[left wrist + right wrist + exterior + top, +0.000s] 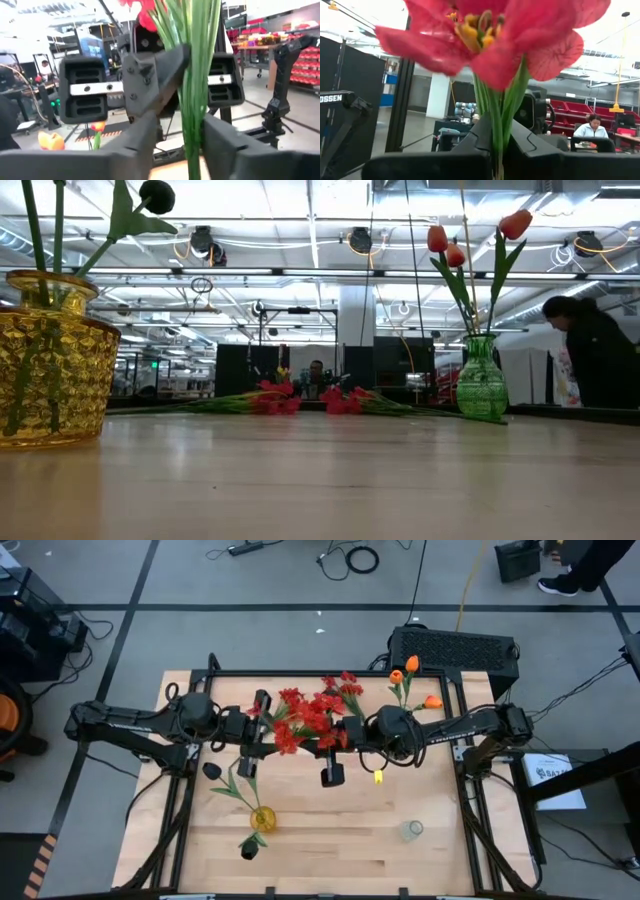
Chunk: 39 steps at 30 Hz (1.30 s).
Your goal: Sort flowers into vase by color
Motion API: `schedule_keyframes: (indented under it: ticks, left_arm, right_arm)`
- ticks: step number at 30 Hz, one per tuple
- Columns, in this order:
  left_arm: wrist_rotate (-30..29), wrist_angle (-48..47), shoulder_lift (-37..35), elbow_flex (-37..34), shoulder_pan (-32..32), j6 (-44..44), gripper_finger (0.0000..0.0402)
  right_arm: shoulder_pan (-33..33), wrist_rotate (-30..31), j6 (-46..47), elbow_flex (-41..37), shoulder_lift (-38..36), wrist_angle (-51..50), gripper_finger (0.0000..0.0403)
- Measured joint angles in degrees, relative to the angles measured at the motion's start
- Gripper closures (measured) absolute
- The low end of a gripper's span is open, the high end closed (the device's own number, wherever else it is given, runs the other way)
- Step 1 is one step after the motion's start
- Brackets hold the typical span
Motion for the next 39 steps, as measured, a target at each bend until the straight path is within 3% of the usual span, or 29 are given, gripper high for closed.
schedule_keyframes:
  ticks: [6, 11, 16, 24, 32, 39]
  left_arm:
    - [-2.0, -2.3, -2.8, 0.0, 0.0, -2.9, 0.0132]
    - [-2.6, -7.2, -7.3, 0.0, 0.0, -3.1, 0.0082]
    - [-3.8, -14.7, -11.8, 0.0, -1.5, -3.1, 0.0078]
    - [-15.2, -27.1, -14.1, 0.0, -3.9, -4.1, 0.0078]
    - [-17.8, -27.9, -13.8, -3.2, -4.6, -8.0, 0.0078]
    - [-20.6, -27.8, -13.8, -5.1, -4.6, -9.0, 0.0078]
  right_arm:
    - [0.4, 0.2, -1.7, 0.0, -4.3, -6.6, 0.0399]
    - [2.2, 2.4, -1.8, 0.0, -11.4, -17.5, 0.0401]
    - [7.4, 13.5, -1.5, 0.0, -20.4, -35.6, 0.0402]
    - [23.4, 33.7, 7.7, 0.0, -27.6, -51.6, 0.0402]
    - [37.8, 60.2, 22.5, 0.0, -25.4, -66.9, 0.0403]
    - [46.2, 69.5, 45.6, -0.1, -19.9, -80.1, 0.0403]
